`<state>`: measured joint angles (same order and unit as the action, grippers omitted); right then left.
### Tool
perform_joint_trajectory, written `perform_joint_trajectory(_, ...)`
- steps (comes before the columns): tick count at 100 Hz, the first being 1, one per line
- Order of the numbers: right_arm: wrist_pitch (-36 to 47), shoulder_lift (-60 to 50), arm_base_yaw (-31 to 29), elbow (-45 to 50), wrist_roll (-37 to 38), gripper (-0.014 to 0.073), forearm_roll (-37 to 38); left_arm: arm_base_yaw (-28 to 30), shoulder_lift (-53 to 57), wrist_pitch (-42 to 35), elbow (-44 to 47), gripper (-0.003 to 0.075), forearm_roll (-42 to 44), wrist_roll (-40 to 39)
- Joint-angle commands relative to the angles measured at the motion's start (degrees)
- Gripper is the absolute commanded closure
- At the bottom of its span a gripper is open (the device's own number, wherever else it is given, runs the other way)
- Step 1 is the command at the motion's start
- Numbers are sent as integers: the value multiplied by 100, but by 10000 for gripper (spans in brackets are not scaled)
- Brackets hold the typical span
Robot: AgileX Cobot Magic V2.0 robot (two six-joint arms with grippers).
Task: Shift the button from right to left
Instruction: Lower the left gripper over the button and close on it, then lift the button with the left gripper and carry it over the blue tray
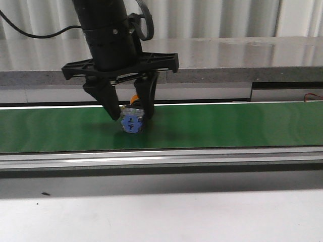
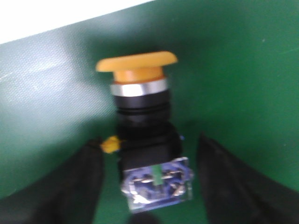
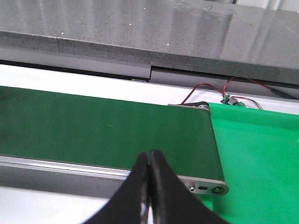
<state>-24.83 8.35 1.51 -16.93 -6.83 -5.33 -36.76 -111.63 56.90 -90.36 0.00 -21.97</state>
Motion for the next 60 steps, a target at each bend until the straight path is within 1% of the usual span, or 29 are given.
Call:
perform_joint_trajectory(1, 481, 57, 2, -144, -54, 662, -21, 44, 295, -31, -177, 494, -35, -78)
perform_joint_trajectory(6, 481, 57, 2, -144, -54, 662, -21, 66, 295, 12, -177, 556, -35, -78)
perform_joint_trajectory(13, 481, 57, 2, -144, -54, 662, -21, 118, 295, 48, -203, 589, -35, -92)
perform_joint_trajectory(40, 481, 57, 2, -144, -54, 662, -21, 404, 452, 316, -559, 588, 75, -134)
perform_joint_trajectory(60, 481, 57, 2, -144, -54, 662, -21, 1009, 651, 521, -685, 588, 275, -108)
